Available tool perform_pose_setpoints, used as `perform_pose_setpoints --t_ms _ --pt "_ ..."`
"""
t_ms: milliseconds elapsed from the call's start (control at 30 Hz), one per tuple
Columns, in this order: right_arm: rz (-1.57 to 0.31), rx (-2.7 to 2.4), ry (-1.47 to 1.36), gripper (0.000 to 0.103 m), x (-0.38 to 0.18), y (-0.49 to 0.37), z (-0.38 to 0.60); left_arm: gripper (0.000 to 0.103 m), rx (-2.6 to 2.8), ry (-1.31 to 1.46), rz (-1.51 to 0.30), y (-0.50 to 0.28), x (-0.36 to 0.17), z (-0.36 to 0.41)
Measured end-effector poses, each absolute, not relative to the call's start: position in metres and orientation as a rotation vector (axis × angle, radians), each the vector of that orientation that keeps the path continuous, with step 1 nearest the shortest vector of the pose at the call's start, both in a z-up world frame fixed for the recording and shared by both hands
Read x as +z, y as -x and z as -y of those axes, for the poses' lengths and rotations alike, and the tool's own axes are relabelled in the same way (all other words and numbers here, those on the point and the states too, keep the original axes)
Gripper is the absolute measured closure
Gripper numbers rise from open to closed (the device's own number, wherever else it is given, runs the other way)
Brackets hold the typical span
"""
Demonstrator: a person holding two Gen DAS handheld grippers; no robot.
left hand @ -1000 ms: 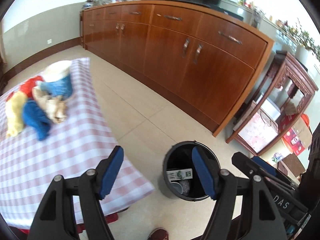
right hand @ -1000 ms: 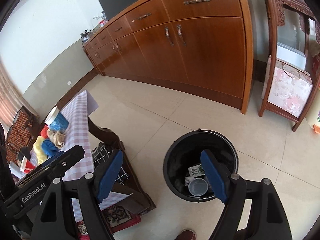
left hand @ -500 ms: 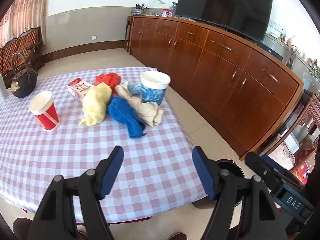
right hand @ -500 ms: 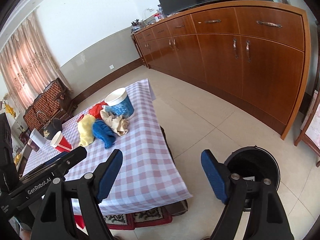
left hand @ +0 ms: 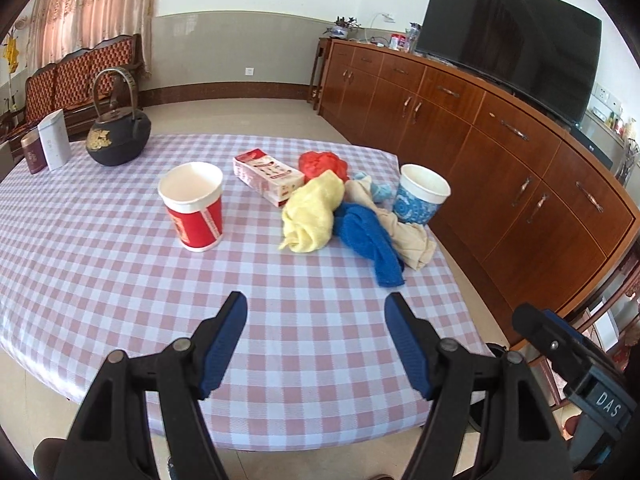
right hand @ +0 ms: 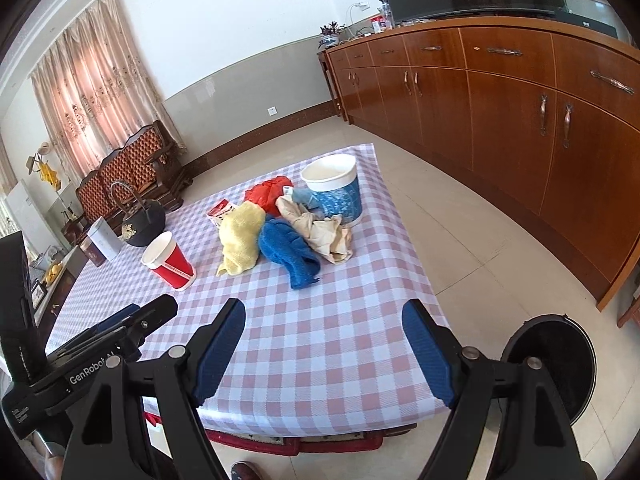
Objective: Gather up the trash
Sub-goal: 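Move both grippers back over the table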
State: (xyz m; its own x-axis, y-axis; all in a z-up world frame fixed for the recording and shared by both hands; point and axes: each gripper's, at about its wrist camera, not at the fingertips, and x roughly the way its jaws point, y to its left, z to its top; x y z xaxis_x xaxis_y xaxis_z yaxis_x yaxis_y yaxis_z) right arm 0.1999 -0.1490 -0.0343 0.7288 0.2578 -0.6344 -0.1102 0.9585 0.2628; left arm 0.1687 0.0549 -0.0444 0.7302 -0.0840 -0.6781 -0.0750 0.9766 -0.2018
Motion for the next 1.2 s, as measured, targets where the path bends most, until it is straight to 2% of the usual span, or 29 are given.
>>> perform_pose_setpoints --t_ms 467,1200 --pt "-0.749 0.312 -0.16 0.021 -0.04 -0.227 0.083 0.03 0.107 0.258 -0.754 -0.182 -0.058 -0.113" --pt "-0.791 0.352 -0.129 0.021 -0.065 -0.292 0.036 0.03 0.141 0.262 -0.805 -0.243 -0.089 -0.142"
